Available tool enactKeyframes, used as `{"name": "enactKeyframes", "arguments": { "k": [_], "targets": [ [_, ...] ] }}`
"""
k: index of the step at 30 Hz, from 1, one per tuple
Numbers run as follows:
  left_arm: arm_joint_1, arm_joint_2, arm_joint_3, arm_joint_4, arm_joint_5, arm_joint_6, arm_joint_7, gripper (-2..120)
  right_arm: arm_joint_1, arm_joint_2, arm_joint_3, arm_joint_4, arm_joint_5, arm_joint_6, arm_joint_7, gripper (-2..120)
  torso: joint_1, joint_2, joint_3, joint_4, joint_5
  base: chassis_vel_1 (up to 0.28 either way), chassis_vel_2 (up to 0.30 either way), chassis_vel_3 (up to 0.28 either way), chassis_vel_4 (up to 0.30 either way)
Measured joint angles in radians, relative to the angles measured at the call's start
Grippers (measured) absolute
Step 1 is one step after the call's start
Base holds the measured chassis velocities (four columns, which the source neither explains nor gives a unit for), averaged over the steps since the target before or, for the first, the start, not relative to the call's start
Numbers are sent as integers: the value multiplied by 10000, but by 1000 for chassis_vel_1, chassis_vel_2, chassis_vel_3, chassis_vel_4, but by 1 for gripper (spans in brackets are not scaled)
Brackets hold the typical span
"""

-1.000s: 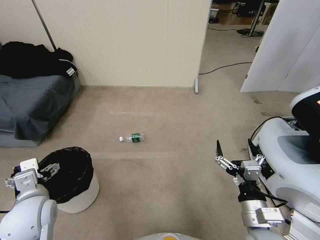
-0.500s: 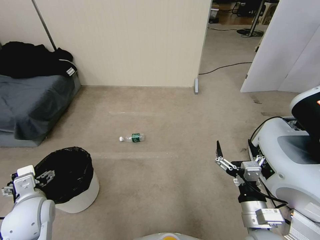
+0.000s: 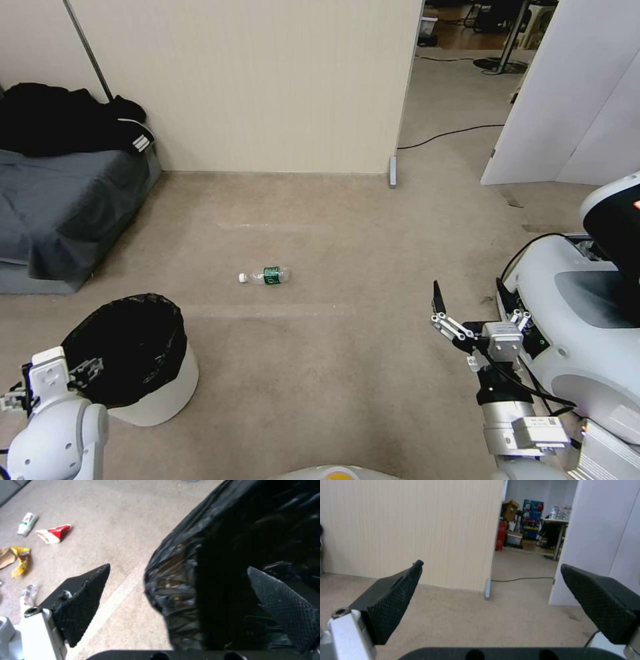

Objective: Pick up the trash bin, then pick up the garbage from the floor and place it into the trash bin.

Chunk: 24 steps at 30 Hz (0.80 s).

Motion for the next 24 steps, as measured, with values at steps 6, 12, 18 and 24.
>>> {"name": "enactKeyframes", "arguments": {
  "k": [6, 12, 18, 24],
  "targets": [
    [-71, 30, -96, 379, -41, -38, -31, 100, -30, 0, -64, -6, -118, 2, -5, 100, 0, 0, 0, 0, 0, 0, 0, 0, 0],
    [-91, 49, 6, 655, -394, 5, -39, 100, -69, 0, -78, -6, -164, 12, -6, 100, 0, 0, 0, -1, 1, 0, 0, 0, 0],
    [-53, 37, 243, 812, -1125, 23, -41, 91, -130, 0, -93, -7, -197, 66, -20, 100, 0, 0, 0, 1, 4, 0, 0, 0, 0],
    [-95, 42, 324, 1063, -1214, 9, -48, 81, -145, 0, -107, 29, -171, 67, -26, 100, -1, 2, -2, 6, 29, 0, 0, 0, 0]
  ]
}}
